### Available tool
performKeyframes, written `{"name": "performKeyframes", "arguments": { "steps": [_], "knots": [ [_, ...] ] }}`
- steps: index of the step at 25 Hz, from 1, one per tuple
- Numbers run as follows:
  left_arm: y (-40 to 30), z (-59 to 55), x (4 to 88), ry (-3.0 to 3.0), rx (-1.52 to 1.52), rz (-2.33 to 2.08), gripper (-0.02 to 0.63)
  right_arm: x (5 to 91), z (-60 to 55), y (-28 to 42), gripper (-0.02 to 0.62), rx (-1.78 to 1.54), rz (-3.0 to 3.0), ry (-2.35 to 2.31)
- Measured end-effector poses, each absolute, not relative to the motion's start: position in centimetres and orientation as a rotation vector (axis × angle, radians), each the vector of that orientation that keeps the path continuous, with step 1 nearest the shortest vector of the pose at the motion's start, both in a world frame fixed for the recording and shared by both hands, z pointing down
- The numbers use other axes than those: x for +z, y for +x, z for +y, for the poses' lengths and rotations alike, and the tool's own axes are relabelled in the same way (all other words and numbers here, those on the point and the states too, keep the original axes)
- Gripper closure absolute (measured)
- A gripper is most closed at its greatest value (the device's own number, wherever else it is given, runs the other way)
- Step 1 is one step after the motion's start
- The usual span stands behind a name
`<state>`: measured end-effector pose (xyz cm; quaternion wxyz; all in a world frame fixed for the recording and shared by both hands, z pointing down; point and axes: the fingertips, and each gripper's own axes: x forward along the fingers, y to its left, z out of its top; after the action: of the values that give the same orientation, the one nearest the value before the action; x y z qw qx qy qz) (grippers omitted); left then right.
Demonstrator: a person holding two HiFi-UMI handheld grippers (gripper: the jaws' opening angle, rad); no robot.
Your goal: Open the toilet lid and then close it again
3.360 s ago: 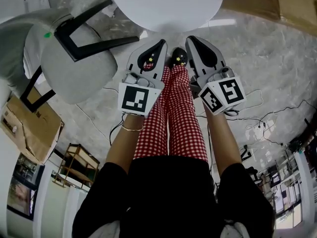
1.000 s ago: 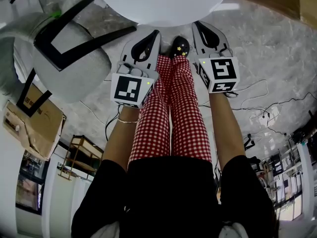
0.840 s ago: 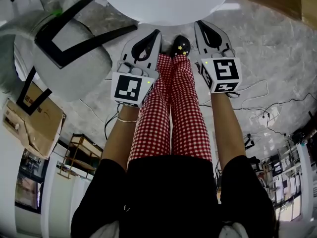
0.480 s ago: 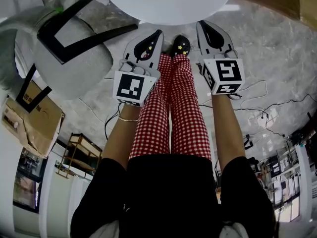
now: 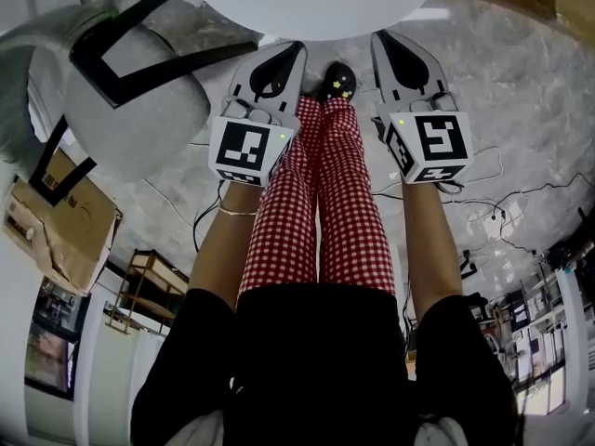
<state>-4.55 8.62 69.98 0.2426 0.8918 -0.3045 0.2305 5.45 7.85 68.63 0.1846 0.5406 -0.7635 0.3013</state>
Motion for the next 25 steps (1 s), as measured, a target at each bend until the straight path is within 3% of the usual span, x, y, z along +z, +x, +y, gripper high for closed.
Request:
{"name": "performKeyframes", "arguments": {
  "steps": [25],
  "knots": [
    [-3.0,7.2,68.2,2.405,0.574,-0.892,0.603,63.1,7.0,6.0,0.575,0.780,-2.271,1.536]
  ]
}}
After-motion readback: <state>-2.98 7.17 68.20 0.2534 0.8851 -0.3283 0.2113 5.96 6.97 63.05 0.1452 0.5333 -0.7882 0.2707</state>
